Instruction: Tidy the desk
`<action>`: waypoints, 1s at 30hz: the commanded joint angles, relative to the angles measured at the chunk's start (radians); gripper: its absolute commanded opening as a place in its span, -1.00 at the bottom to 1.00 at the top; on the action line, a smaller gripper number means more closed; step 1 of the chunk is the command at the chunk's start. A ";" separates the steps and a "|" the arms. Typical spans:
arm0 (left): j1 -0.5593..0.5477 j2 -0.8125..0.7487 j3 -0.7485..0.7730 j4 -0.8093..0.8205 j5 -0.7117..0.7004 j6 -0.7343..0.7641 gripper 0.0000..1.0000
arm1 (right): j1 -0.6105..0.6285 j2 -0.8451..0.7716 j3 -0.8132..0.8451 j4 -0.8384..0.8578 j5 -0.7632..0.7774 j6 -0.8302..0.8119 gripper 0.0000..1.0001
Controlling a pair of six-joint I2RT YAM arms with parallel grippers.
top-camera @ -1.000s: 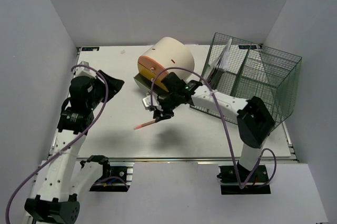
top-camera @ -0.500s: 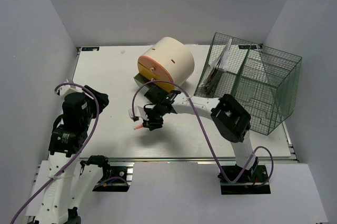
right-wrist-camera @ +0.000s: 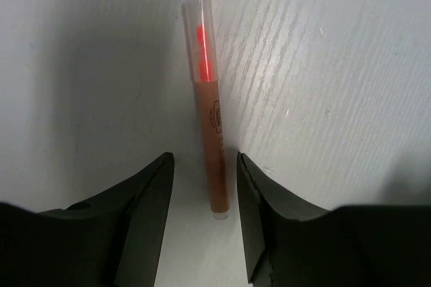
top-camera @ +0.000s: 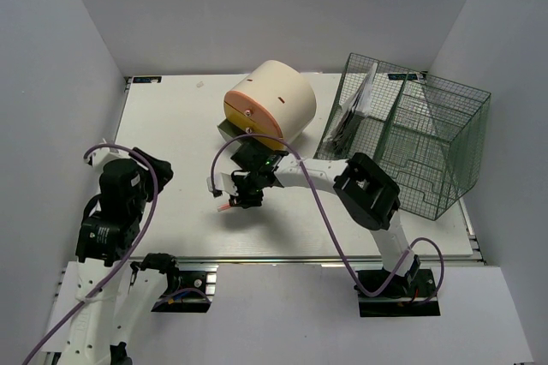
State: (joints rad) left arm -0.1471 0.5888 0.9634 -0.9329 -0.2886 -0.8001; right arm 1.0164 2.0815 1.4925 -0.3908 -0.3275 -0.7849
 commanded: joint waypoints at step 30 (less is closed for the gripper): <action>-0.005 -0.053 -0.048 0.008 0.002 -0.056 0.43 | -0.056 -0.201 0.089 -0.126 0.022 0.128 -1.00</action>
State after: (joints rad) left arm -0.1471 0.5419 0.9318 -0.9474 -0.2913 -0.8474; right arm 0.9730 1.9972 1.5112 -0.5148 -0.3115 -0.7170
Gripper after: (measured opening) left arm 0.715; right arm 0.167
